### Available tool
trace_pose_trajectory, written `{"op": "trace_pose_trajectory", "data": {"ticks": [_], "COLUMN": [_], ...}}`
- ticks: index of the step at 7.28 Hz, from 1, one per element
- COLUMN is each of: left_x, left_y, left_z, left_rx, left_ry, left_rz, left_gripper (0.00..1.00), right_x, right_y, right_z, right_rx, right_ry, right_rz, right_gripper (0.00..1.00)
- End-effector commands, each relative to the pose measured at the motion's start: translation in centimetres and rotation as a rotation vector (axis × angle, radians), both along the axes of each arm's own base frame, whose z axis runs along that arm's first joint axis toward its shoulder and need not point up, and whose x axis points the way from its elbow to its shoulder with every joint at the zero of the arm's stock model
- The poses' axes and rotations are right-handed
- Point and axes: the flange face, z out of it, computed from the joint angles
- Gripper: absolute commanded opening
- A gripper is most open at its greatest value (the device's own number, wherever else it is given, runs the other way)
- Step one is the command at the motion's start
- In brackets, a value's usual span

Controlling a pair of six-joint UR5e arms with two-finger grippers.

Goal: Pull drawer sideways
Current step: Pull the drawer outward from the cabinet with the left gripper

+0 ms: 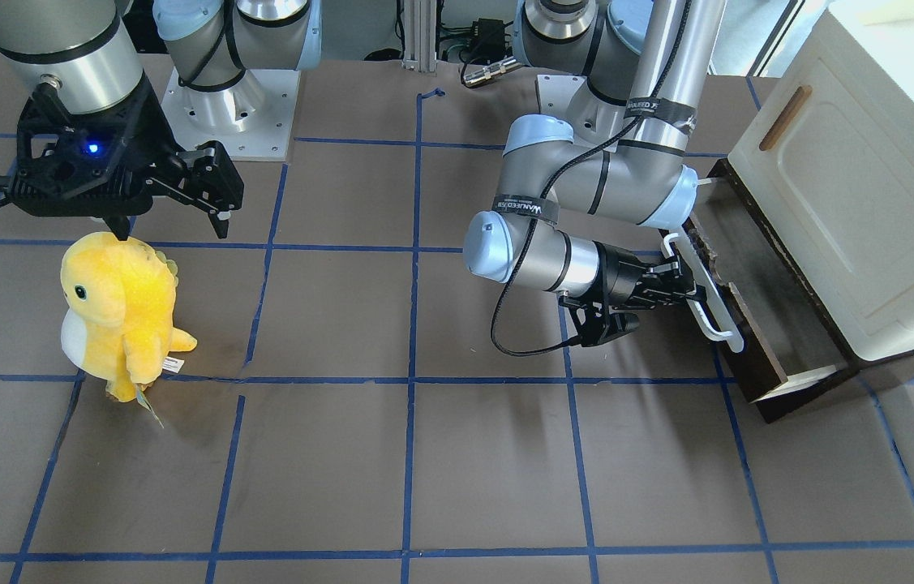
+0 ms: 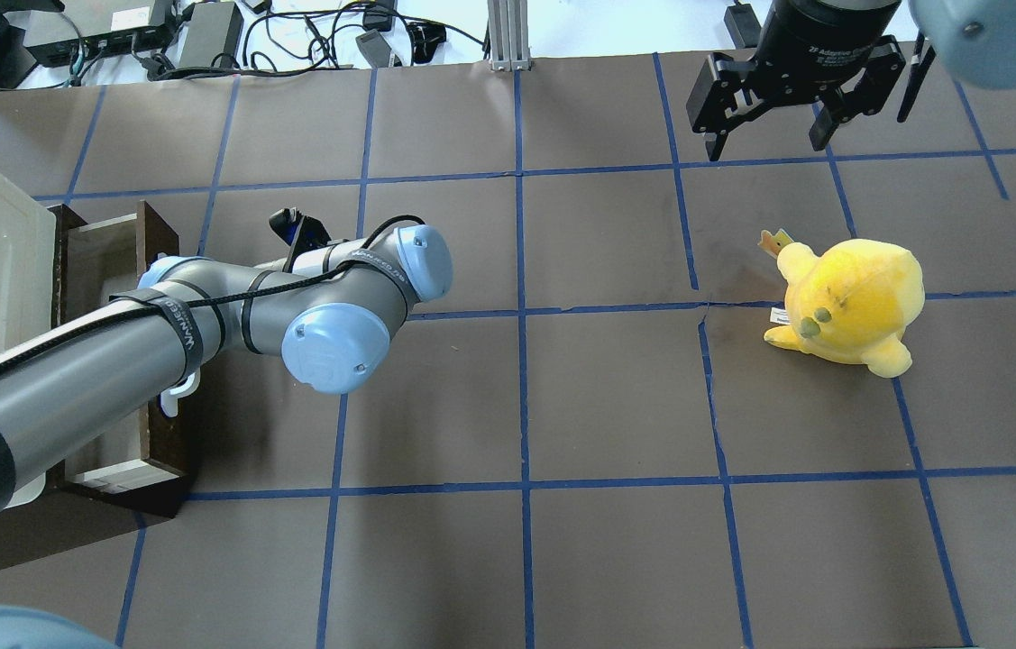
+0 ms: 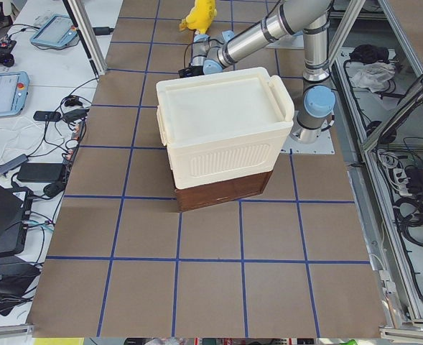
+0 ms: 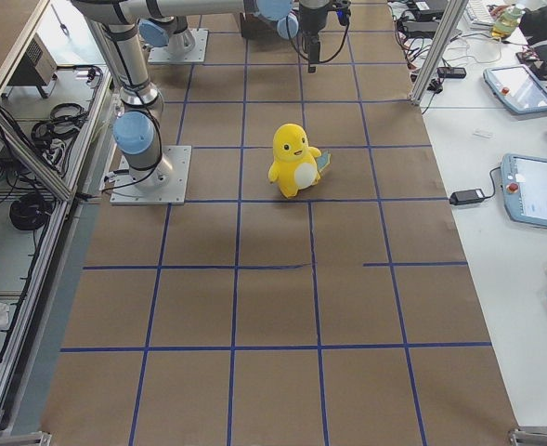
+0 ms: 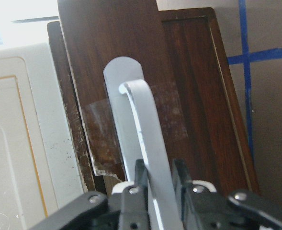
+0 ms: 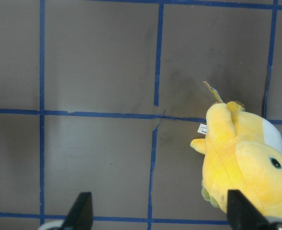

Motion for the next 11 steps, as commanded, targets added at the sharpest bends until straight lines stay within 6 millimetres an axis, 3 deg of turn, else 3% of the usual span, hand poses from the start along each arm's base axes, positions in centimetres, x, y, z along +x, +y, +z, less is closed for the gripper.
{"op": "trace_pose_trajectory", "data": {"ticks": [1, 11], "left_x": [-0.77, -1.27], "left_y": [-0.31, -0.63], "left_z": [0.35, 0.76], "left_rx": [-0.008, -0.016], "left_ry": [0.020, 0.024], "left_rz": [-0.002, -0.010], "left_gripper": [0.24, 0.32], "right_x": [0.00, 0.00], "right_y": [0.00, 0.00], "right_z": [0.00, 0.00], "right_rx": [0.000, 0.000], "right_ry": [0.000, 0.000], "right_rz": [0.000, 0.000], "right_gripper": [1.00, 1.00]}}
